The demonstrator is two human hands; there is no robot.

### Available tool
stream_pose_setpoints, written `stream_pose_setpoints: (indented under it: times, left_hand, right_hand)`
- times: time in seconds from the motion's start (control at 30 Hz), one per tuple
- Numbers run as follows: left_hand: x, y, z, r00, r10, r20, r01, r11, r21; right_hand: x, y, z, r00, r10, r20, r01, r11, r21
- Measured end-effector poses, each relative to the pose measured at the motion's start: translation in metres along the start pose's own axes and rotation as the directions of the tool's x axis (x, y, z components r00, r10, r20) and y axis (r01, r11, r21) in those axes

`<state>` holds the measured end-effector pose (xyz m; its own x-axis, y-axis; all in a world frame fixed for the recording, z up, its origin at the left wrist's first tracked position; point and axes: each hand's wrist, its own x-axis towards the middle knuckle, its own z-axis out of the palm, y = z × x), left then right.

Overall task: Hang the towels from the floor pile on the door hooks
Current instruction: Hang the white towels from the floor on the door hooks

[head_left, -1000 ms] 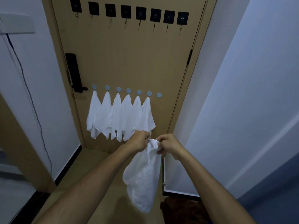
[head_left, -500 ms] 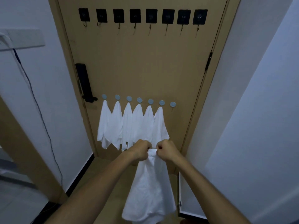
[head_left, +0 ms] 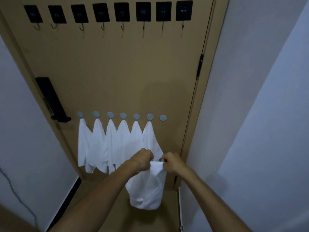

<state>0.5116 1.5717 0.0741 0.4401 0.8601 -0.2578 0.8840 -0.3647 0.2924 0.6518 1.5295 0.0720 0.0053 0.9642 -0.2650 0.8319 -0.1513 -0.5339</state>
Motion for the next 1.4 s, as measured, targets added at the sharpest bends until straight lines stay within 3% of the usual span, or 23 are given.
stream_pose_setpoints:
  times: [0.3,0.6,0.8,0.93,1.17,1.27,1.4]
  left_hand:
    - [0.042,-0.014,-0.020,0.992,0.109,0.065,-0.110,0.994,0.012]
    - [0.082,-0.019,-0.022,0.991,0.104,0.079,-0.083,0.968,-0.238]
    - [0.133,-0.030,-0.024,0.979,0.164,0.121,-0.113,0.931,-0.346]
    - [0.176,-0.040,-0.026,0.957,0.206,0.203,-0.140,0.945,-0.295]
    - [0.241,-0.062,-0.022,0.916,0.260,0.305,-0.227,0.964,-0.142]
    - [0.267,-0.073,-0.015,0.898,0.354,0.261,-0.310,0.930,-0.196]
    - [0.287,-0.077,-0.017,0.919,0.349,0.185,-0.312,0.929,-0.200]
  right_hand:
    - [0.051,0.004,-0.010,1.000,0.002,-0.013,-0.003,1.000,-0.018]
    - [0.083,0.025,-0.019,0.996,-0.077,-0.054,0.082,0.991,0.104]
    - [0.117,0.047,-0.028,0.993,-0.044,-0.105,0.064,0.979,0.195]
    - [0.150,0.056,-0.030,0.995,0.063,-0.072,-0.042,0.965,0.258]
    - [0.207,0.061,-0.039,0.984,0.176,-0.011,-0.170,0.965,0.198]
    - [0.226,0.064,-0.038,0.979,0.205,0.014,-0.204,0.962,0.179]
    - [0.247,0.071,-0.037,0.979,0.196,-0.052,-0.187,0.972,0.139]
